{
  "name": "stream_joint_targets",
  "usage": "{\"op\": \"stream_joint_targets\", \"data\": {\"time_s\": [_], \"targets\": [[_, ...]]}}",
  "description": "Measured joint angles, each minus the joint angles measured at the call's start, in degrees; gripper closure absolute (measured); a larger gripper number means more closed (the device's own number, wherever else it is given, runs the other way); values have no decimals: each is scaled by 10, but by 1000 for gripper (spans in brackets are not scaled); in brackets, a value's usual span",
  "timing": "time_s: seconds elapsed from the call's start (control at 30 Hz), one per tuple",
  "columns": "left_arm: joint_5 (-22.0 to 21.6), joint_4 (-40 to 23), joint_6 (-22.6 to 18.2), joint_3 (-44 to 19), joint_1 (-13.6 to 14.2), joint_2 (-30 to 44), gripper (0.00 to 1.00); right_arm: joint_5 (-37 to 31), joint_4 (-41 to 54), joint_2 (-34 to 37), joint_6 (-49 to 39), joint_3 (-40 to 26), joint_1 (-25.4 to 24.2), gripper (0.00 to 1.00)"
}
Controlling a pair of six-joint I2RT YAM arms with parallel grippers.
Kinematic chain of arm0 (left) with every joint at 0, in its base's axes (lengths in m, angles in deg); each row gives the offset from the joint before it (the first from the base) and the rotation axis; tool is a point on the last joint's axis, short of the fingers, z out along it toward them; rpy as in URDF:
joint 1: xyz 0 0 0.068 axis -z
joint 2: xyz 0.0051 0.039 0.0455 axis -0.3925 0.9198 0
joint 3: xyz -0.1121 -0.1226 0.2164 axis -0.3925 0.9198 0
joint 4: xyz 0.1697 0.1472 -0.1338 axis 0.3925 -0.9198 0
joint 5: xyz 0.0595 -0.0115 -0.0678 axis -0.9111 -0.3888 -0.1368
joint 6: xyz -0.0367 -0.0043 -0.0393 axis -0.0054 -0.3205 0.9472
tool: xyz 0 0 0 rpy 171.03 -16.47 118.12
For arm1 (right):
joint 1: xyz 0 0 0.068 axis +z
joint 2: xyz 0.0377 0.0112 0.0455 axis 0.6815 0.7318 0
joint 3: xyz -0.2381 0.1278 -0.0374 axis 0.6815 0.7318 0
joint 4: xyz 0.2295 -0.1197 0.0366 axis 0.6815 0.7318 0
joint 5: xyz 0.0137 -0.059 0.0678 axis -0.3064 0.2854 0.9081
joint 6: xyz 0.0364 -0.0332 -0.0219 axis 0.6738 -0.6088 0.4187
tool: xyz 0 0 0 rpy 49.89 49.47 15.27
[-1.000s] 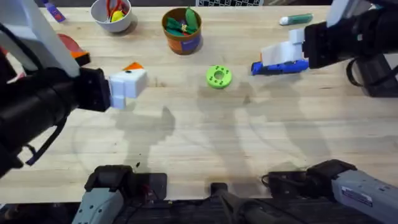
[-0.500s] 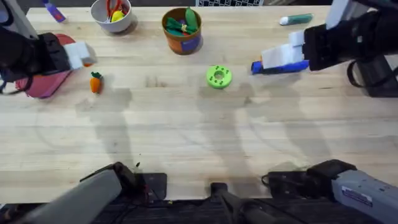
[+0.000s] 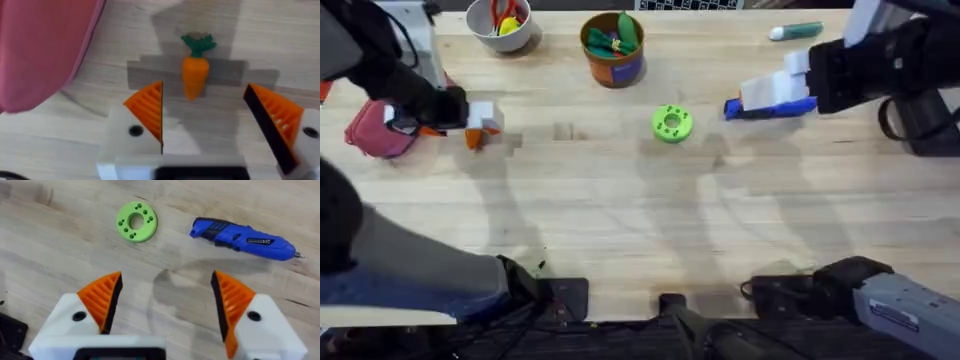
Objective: Pick up the gripper from the table and insert it into the empty holder that is missing its gripper. Then pick up a screw, insert it into the mounting hole, and use the screwdriver to tighten it. Finally, clean up the table by picking up the vegetable and placing it into the bucket.
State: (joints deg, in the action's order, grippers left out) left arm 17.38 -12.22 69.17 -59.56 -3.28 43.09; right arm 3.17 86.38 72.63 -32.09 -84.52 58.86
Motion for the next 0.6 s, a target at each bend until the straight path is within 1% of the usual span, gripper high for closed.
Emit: {"op": "stream_joint_targets", "data": {"time_s": [0.13,0.2,0.23,0.27,0.3,0.4,0.43,0.47,0.5,0.53,0.6], "targets": [[-2,4,-17,-16,0,53,6,0,0,0,0,0,0,7],[-2,10,-21,-19,0,72,22,0,0,0,-2,0,0,7],[4,9,-22,-22,0,78,51,0,0,0,-2,0,0,7],[7,10,-25,-25,0,79,101,0,0,0,-2,0,0,8],[4,17,-25,-25,1,79,218,0,0,0,-2,0,0,8],[-1,25,-28,-26,0,80,681,0,0,0,-1,0,0,7],[-2,22,-30,-26,0,80,807,0,0,0,0,0,0,8],[-2,21,-30,-26,0,80,905,0,0,0,1,0,0,8],[-2,19,-34,-27,0,80,968,0,0,0,1,0,0,7],[-2,15,-34,-28,0,80,981,0,0,0,1,0,0,7],[-2,13,-34,-28,0,80,975,0,0,0,1,0,0,7]]}}
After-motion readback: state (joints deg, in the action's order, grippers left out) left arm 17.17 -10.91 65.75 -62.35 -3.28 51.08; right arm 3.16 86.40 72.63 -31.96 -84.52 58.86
